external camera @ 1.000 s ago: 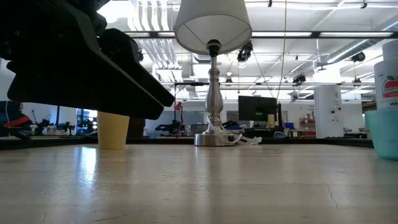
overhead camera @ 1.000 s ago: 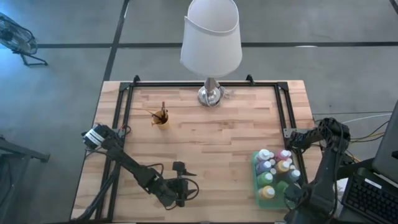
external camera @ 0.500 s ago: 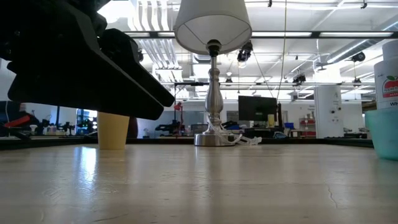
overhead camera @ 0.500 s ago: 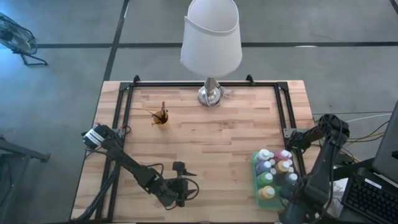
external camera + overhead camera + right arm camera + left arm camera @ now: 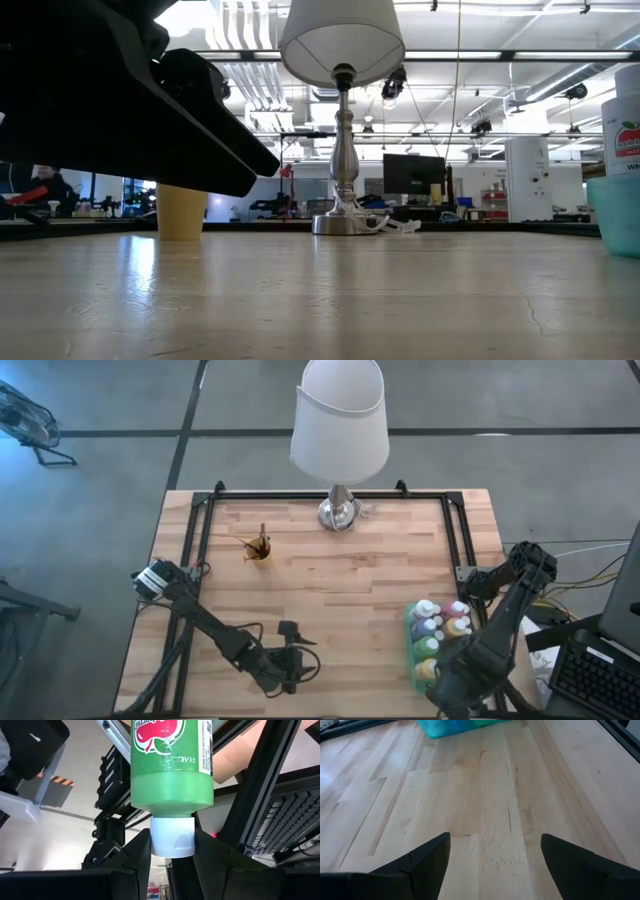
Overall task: Pick & Place Paint Supplies
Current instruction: Adjust the green paint bottle
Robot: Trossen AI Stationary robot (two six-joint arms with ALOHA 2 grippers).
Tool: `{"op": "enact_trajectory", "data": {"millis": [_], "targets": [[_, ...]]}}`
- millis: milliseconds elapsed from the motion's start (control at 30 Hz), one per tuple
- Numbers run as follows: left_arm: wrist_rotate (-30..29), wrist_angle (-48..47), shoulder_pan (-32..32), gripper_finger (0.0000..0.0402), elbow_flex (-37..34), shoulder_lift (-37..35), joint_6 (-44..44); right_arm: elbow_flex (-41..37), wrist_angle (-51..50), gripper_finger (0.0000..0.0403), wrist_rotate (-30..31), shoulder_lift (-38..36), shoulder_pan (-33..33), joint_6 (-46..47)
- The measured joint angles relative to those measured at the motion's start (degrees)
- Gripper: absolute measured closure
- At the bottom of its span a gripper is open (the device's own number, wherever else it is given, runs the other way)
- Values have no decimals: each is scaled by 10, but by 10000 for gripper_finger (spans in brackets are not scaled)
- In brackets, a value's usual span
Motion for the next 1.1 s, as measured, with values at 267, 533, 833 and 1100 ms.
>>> {"op": "enact_trajectory", "data": {"millis": [267, 533, 833, 1100], "targets": [[3, 0, 0, 87, 0, 0, -2, 0, -42, 290, -30, 0, -42, -64], [4, -1, 0, 87, 0, 0, -5, 0, -69, 290, -49, 0, -84, -119], [3, -4, 0, 87, 0, 0, -5, 0, -109, 290, -58, -1, -124, -186], [6, -3, 0, 87, 0, 0, -9, -18, -110, 290, -61, -1, -145, -226]]}}
